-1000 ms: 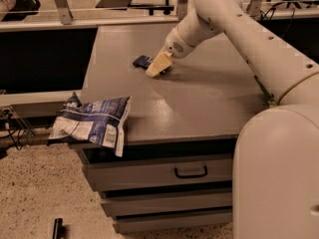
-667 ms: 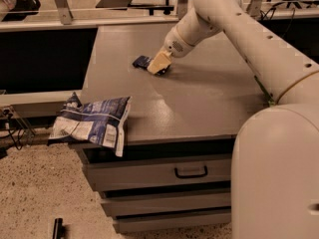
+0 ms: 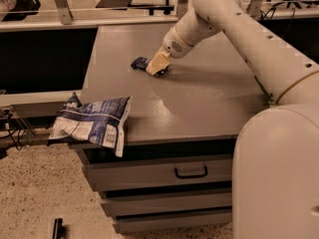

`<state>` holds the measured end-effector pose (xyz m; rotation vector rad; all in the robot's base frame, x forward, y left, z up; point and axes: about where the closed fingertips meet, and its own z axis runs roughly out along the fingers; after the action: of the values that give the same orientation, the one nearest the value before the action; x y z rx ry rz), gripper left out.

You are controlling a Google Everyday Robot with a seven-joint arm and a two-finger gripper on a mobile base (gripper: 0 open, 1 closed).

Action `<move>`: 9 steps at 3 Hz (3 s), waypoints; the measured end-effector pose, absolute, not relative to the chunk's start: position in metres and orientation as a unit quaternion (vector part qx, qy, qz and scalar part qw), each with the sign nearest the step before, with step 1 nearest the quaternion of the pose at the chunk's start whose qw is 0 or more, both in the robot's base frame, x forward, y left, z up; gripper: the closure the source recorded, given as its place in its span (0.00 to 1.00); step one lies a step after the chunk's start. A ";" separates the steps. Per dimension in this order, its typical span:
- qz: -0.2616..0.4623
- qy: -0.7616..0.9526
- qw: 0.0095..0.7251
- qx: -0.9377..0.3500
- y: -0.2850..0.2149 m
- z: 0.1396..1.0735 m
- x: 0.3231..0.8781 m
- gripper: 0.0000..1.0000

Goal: Move rxbar blueberry near blue chip bag

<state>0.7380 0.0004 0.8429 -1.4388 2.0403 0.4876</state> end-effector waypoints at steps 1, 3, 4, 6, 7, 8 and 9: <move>0.201 0.754 0.296 -0.551 0.017 0.853 0.726 1.00; 0.215 0.750 0.263 -0.568 0.039 0.851 0.696 1.00; 0.224 0.750 0.243 -0.574 0.044 0.842 0.683 1.00; 0.234 0.732 0.230 -0.598 0.055 0.838 0.664 1.00; 0.233 0.717 0.212 -0.621 0.062 0.835 0.658 1.00; 0.233 0.717 0.212 -0.621 0.062 0.837 0.658 1.00; 0.235 0.691 0.191 -0.656 0.068 0.841 0.648 1.00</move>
Offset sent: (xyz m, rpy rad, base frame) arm -0.0450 0.0413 0.0258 0.0122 0.0362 0.0950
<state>0.6479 0.0682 0.8409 -1.8430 1.9421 0.6597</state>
